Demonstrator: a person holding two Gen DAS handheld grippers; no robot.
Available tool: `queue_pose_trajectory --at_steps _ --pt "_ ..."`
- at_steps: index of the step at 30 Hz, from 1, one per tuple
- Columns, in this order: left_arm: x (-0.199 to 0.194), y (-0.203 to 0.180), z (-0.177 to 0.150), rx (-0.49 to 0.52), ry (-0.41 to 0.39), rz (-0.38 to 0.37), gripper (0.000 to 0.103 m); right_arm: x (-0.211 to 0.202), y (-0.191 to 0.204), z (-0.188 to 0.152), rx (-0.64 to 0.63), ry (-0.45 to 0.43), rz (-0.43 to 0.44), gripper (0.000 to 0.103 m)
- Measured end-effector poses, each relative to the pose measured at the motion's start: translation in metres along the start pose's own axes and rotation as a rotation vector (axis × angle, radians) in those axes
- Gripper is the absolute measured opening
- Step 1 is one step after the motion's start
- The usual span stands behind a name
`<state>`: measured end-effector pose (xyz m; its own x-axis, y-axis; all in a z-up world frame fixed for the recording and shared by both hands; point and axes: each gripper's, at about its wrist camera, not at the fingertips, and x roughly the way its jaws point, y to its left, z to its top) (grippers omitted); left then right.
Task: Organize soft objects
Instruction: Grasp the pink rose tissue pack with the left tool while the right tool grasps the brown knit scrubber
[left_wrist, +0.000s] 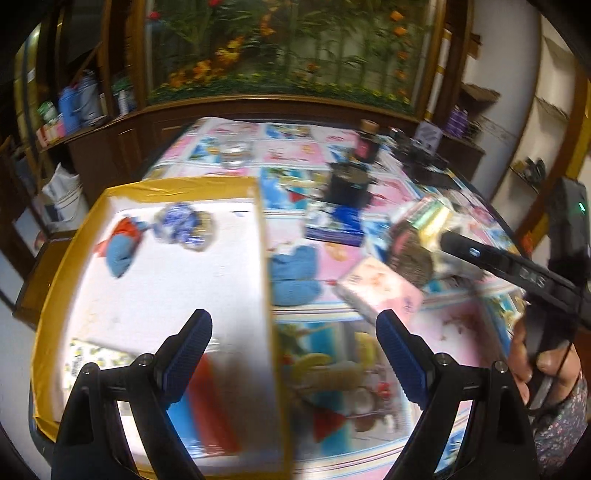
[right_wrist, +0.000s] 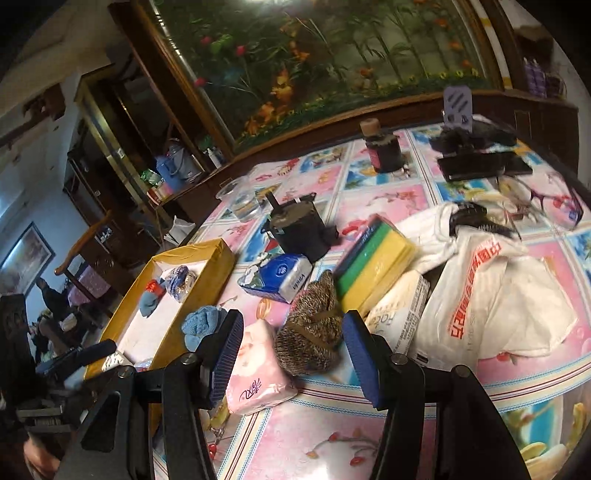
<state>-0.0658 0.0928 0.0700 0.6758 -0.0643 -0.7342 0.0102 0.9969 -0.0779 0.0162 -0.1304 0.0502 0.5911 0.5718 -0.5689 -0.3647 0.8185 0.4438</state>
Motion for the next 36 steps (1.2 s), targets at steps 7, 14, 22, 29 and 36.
queue_pose_trajectory --at_steps 7,14,22,29,36 --pt "0.018 -0.043 -0.010 0.057 0.059 -0.056 0.090 0.044 0.006 0.008 -0.044 0.126 -0.044 0.061" --pt "0.038 -0.044 -0.004 -0.003 0.126 -0.080 0.090 0.073 0.000 0.003 -0.082 0.225 -0.062 0.051" --pt "0.064 -0.043 0.005 -0.076 0.203 -0.079 0.090 0.063 -0.024 0.000 0.097 0.298 0.208 0.051" --pt "0.083 -0.050 0.011 -0.065 0.227 0.001 0.090 0.035 -0.036 0.008 0.121 0.201 0.163 0.051" --pt "0.096 -0.061 0.009 -0.008 0.186 0.125 0.052 0.023 -0.037 0.011 0.114 0.182 0.179 0.052"
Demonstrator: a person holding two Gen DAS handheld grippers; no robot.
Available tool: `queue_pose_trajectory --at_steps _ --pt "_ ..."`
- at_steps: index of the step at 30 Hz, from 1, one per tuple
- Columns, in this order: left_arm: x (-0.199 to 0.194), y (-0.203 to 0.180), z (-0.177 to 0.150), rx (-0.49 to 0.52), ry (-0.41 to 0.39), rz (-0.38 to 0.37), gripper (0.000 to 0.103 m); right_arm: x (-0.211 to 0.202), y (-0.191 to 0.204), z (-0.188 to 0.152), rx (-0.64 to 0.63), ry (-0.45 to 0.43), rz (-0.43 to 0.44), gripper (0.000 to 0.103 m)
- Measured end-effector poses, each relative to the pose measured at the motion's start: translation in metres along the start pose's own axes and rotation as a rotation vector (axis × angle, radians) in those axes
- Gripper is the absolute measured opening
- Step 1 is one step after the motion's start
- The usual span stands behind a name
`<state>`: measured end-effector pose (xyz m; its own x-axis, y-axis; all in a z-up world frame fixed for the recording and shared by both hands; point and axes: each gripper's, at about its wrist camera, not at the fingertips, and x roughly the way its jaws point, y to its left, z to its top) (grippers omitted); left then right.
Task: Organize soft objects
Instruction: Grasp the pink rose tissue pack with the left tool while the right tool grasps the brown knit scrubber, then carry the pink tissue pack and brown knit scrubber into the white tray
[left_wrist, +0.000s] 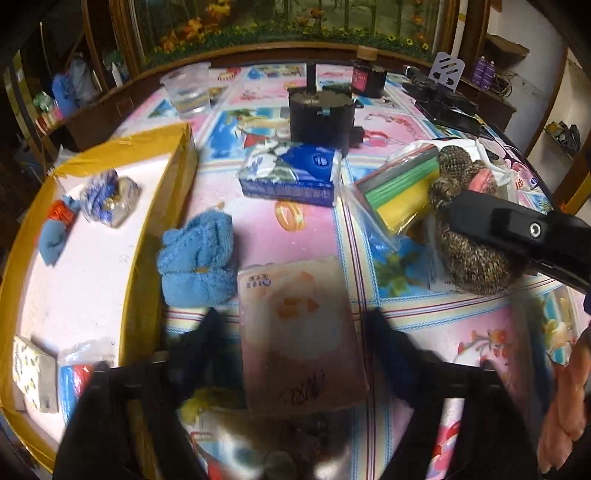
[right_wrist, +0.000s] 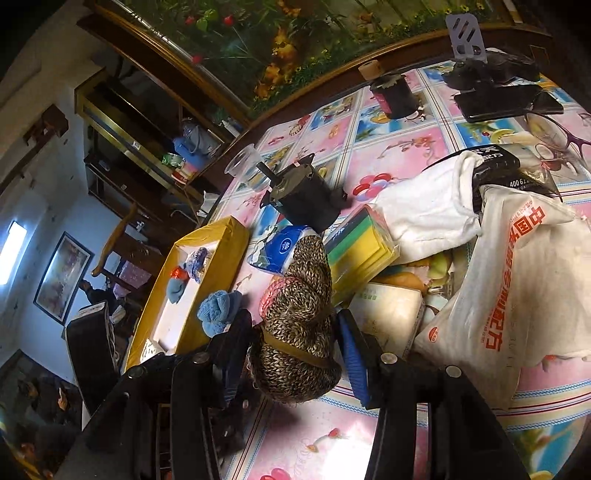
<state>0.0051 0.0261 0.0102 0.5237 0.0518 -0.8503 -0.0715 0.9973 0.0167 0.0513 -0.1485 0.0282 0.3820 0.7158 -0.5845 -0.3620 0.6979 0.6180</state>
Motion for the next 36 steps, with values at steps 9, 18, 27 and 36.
queue_pose_trajectory --at_steps 9,18,27,36 --pt "-0.018 -0.001 -0.012 -0.004 -0.134 -0.069 0.052 -0.006 0.007 0.000 -0.039 -0.047 0.012 0.052" --pt "-0.030 0.018 -0.016 -0.104 -0.210 -0.090 0.052 -0.004 0.026 -0.005 -0.141 -0.079 -0.013 0.051" --pt "-0.045 0.017 -0.022 -0.098 -0.285 -0.068 0.052 -0.001 0.029 -0.007 -0.175 -0.099 -0.049 0.051" --pt "-0.051 0.017 -0.024 -0.097 -0.312 -0.060 0.052 0.002 0.031 -0.007 -0.187 -0.098 -0.059 0.051"
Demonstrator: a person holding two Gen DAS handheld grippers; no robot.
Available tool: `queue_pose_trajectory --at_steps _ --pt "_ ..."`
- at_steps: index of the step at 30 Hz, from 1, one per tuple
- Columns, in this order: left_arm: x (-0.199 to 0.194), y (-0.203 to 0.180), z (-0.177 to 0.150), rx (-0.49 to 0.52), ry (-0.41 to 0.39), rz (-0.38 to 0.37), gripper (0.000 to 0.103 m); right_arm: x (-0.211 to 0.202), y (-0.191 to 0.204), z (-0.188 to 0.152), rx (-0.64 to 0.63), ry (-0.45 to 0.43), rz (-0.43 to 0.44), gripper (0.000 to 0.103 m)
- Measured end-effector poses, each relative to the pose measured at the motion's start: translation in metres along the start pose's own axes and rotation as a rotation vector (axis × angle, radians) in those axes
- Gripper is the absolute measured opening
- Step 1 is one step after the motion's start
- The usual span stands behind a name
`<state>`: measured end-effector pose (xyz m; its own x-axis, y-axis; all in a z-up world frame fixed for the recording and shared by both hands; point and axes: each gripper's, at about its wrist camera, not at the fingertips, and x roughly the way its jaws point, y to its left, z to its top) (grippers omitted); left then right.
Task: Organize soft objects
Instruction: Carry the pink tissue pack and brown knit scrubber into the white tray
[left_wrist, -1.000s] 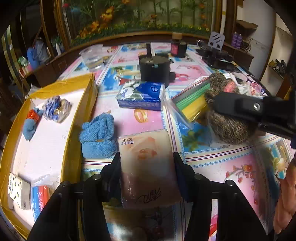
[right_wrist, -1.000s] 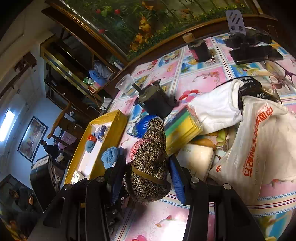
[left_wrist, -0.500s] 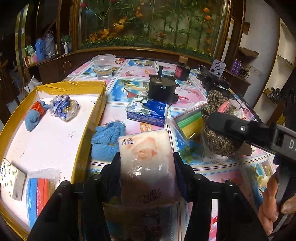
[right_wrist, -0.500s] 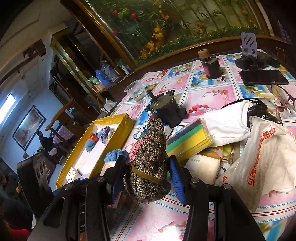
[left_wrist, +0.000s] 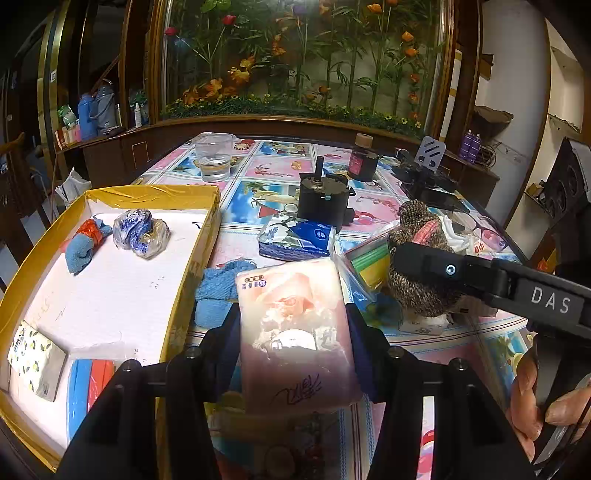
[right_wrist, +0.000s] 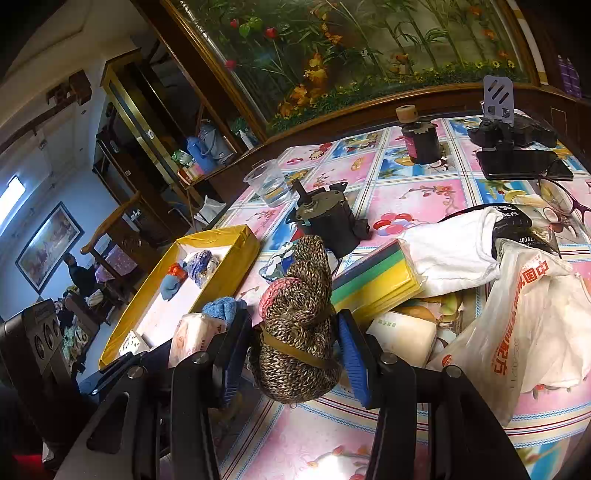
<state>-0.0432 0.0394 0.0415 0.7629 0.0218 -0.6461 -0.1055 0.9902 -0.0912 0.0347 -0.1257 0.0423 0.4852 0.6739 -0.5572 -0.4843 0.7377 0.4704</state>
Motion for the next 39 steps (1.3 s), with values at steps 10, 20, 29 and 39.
queue_pose_trajectory --at_steps 10,20,29,39 --pt "-0.010 0.008 0.004 -0.031 -0.013 -0.038 0.052 0.007 0.010 0.002 -0.007 -0.041 -0.014 0.051" --pt "-0.044 0.062 0.027 -0.113 -0.084 0.006 0.053 0.033 0.052 0.008 -0.013 -0.070 0.035 0.052" --pt "-0.053 0.143 0.028 -0.239 -0.091 0.093 0.053 0.084 0.119 0.005 -0.087 -0.003 0.100 0.052" --pt "-0.022 0.218 0.022 -0.352 0.053 0.117 0.053 0.145 0.166 -0.005 -0.127 0.133 0.116 0.052"
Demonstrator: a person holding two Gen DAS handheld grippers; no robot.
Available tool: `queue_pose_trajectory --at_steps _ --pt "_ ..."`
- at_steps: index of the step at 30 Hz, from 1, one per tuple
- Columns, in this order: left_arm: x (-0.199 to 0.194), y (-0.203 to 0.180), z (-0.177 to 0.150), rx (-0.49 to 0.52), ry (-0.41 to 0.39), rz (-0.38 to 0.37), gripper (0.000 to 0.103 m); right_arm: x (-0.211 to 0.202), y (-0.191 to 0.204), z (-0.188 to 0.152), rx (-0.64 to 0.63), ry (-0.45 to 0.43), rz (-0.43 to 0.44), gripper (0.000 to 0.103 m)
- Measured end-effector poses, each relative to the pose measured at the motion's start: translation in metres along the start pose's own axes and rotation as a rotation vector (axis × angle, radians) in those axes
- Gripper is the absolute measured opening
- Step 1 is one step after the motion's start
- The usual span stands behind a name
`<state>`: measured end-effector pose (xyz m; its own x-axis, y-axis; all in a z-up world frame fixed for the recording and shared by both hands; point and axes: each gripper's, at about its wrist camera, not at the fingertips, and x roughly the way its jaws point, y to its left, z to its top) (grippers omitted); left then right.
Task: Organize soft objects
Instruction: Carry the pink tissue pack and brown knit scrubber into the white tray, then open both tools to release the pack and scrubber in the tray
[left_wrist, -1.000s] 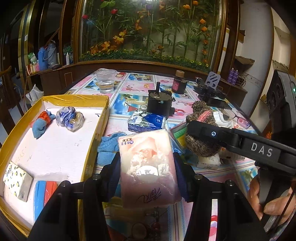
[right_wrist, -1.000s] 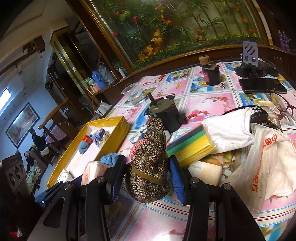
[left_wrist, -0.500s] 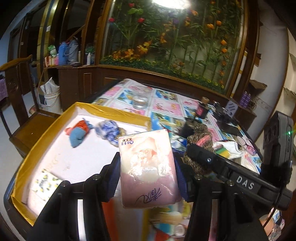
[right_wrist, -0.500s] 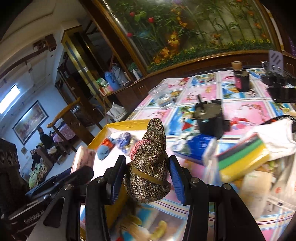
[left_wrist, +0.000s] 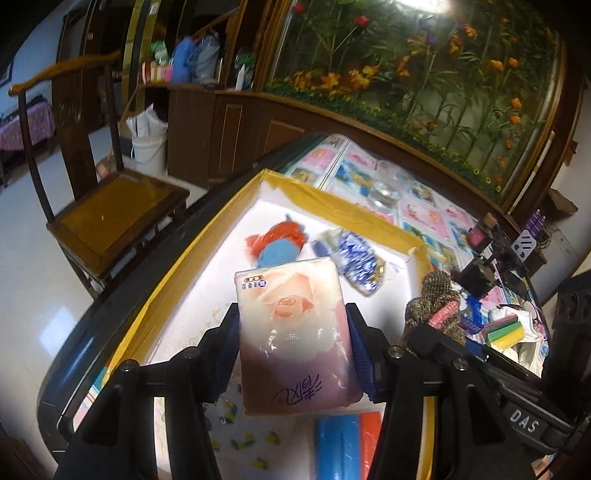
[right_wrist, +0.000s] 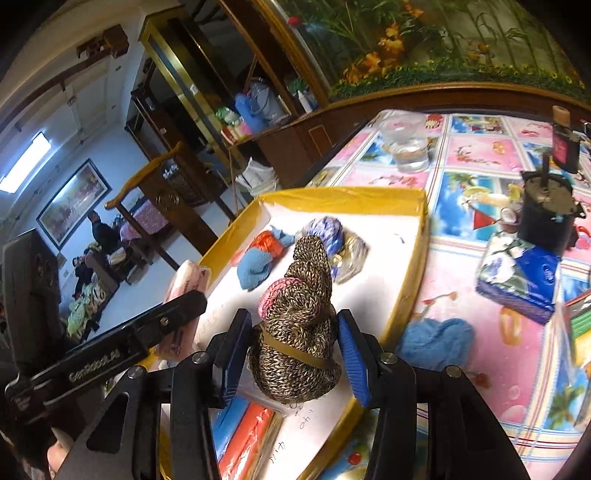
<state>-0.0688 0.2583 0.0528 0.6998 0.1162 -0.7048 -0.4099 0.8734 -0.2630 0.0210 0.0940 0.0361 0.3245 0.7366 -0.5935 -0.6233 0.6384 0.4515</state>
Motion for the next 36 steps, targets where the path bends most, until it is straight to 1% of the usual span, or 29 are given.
queue_pose_trajectory --at_steps 2,4,8,11,13,16,19,23,26,29,32,36 --pt "0.010 0.006 -0.001 -0.023 0.039 -0.010 0.053 0.006 0.001 -0.002 -0.006 0.014 -0.007 0.052" --pt "0.017 0.009 -0.001 -0.035 0.058 -0.016 0.053 0.010 0.001 -0.004 -0.012 0.023 -0.011 0.052" --pt "0.018 0.007 -0.001 -0.023 0.068 -0.019 0.053 0.016 0.007 -0.007 -0.047 0.043 0.007 0.052" --pt "0.017 0.007 -0.002 -0.024 0.071 -0.017 0.053 0.014 0.018 -0.011 -0.112 0.029 -0.022 0.053" --pt "0.017 0.010 -0.001 -0.034 0.073 -0.021 0.054 0.014 0.020 -0.012 -0.120 0.022 -0.027 0.053" --pt "0.018 0.012 -0.002 -0.047 0.079 -0.034 0.058 0.010 0.015 -0.010 -0.101 0.017 -0.023 0.053" --pt "0.017 0.013 -0.003 -0.051 0.079 -0.036 0.066 0.006 0.012 -0.009 -0.085 0.014 -0.001 0.054" --pt "0.014 0.007 -0.003 -0.043 0.073 -0.045 0.067 -0.004 0.010 -0.006 -0.079 -0.009 0.012 0.054" --pt "0.008 0.002 -0.003 -0.030 0.066 -0.054 0.068 -0.016 0.002 -0.003 -0.057 -0.030 0.024 0.054" --pt "0.004 -0.004 -0.004 -0.017 0.063 -0.065 0.068 -0.031 -0.013 0.002 -0.032 -0.063 0.010 0.054" --pt "0.001 -0.012 -0.004 0.000 0.061 -0.077 0.068 -0.048 -0.041 0.008 0.022 -0.095 -0.027 0.054" --pt "-0.003 -0.028 -0.006 0.032 0.064 -0.106 0.068 -0.071 -0.084 0.013 0.135 -0.126 -0.055 0.054"
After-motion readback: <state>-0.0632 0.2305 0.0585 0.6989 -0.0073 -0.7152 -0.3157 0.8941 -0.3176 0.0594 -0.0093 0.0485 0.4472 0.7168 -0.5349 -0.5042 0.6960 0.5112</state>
